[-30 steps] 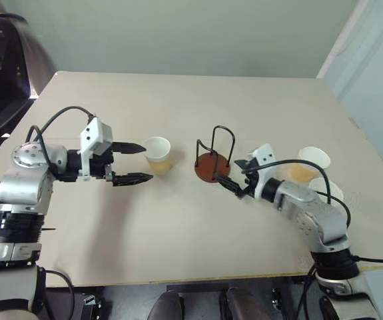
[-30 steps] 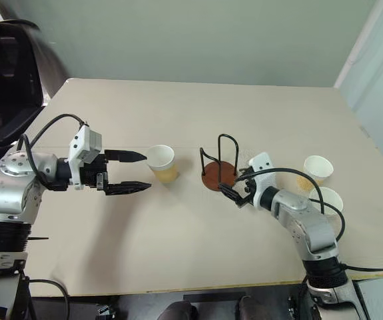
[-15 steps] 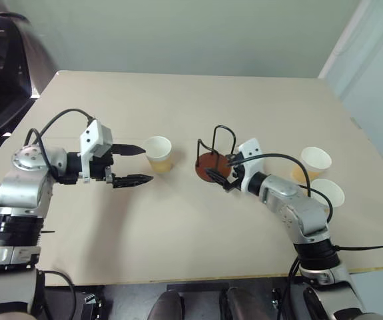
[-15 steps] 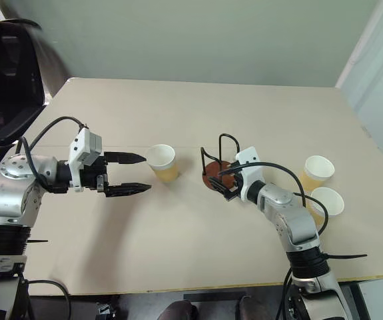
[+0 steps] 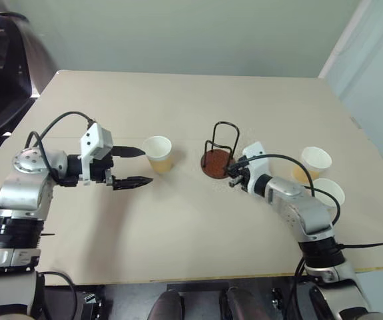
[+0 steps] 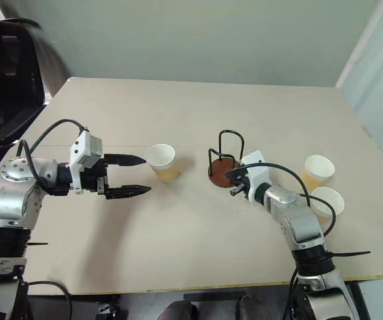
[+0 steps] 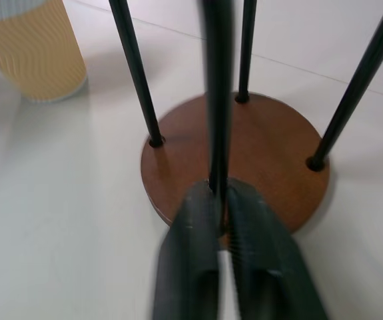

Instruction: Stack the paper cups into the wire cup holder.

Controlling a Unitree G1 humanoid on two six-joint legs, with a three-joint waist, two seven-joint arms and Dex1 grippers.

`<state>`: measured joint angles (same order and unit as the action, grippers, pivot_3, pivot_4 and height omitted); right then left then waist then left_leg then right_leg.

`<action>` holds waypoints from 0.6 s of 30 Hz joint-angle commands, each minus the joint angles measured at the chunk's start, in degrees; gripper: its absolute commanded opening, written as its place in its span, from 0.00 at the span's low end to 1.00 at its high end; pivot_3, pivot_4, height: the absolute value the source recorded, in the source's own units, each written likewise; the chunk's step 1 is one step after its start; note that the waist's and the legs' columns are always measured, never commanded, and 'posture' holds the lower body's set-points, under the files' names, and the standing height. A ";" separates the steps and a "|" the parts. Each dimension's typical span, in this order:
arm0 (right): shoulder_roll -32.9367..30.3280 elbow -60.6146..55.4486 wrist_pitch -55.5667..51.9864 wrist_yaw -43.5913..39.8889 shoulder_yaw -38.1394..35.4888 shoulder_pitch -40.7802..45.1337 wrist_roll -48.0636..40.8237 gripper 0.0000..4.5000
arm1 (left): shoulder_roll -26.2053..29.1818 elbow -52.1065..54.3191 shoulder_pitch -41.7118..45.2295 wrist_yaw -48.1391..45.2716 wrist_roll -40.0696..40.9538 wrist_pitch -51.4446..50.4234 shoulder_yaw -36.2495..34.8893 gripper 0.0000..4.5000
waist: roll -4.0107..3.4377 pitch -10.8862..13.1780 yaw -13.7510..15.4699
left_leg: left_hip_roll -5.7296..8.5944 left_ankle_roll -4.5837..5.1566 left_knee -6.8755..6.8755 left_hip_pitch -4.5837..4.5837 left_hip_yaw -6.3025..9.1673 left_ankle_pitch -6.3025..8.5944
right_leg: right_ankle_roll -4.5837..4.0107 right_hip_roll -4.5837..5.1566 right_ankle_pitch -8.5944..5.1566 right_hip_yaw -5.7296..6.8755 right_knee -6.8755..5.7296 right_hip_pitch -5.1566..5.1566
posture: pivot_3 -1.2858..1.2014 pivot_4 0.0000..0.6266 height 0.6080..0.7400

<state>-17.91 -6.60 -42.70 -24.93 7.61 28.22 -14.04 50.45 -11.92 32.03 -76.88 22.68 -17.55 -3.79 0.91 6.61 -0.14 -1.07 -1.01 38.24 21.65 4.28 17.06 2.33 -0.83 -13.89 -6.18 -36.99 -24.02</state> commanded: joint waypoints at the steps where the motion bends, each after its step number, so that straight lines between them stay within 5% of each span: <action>1: -2.59 -1.11 0.32 -4.25 -1.36 1.10 -1.64 0.00 | -0.15 0.55 1.28 0.22 0.55 0.52 -1.10 1.00 | 0.00 0.00 0.01 | 0.00 0.00 0.00 0.00 0.00 -0.01 | 0.00 0.00 0.01 0.00 0.00 0.00 | 0.52 0.24 1.00; 18: -11.10 -9.34 -0.13 -20.20 0.33 -2.18 -8.25 0.00 | -0.45 -0.44 3.27 -0.64 0.00 0.10 -0.23 1.00 | 0.00 0.00 0.05 | 0.00 0.00 0.02 0.08 0.00 -0.07 | 0.01 -0.01 0.04 0.00 0.03 -0.04 | 0.52 0.24 1.00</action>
<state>-28.73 -13.02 -42.78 -44.59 7.95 26.40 -21.13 49.84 -12.98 34.06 -77.26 22.41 -17.62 -3.59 0.91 6.61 -0.09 -1.08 -1.01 38.26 21.74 4.28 16.99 2.35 -0.84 -13.84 -6.17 -36.96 -24.05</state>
